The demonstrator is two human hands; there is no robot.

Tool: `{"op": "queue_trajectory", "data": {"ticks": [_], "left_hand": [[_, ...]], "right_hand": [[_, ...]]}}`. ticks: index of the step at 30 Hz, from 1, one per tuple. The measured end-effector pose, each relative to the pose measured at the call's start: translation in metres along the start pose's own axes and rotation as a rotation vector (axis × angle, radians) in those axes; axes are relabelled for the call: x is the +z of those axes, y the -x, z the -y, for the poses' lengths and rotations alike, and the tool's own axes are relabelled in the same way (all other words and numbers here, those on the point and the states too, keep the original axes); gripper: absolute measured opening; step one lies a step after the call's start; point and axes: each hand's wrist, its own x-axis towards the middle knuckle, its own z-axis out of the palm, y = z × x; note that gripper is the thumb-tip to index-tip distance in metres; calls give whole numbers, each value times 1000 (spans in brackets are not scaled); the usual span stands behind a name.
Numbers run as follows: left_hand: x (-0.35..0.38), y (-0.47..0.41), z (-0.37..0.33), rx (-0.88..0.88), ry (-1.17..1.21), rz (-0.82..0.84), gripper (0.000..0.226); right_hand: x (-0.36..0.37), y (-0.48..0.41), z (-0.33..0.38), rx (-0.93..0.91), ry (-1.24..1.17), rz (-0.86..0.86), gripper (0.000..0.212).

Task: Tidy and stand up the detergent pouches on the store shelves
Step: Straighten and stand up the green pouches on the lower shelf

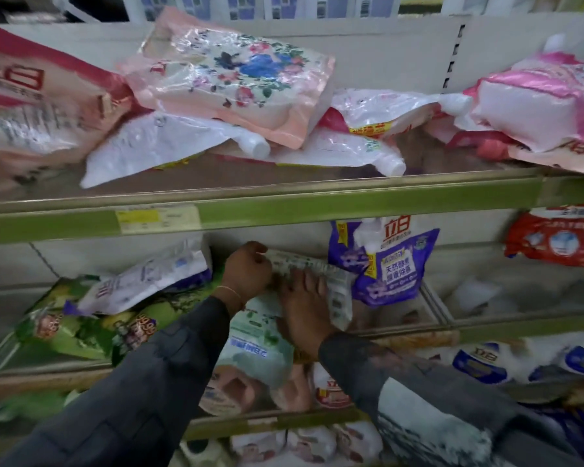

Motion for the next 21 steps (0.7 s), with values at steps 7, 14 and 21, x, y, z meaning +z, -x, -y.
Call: {"op": "queue_trajectory", "data": {"ticks": [7,14,21], "left_hand": [[-35,-4,31,77,-47,24,30],[-49,-9,32,68,83,49,36],[-23,-7,26,137,-77,258,64]], "right_hand": [[8,-21,25,172,85,-13,77],[-59,-36,-18,320,-482,-207,23],[-89,-18,-77,448,-1028,-91,27]]}}
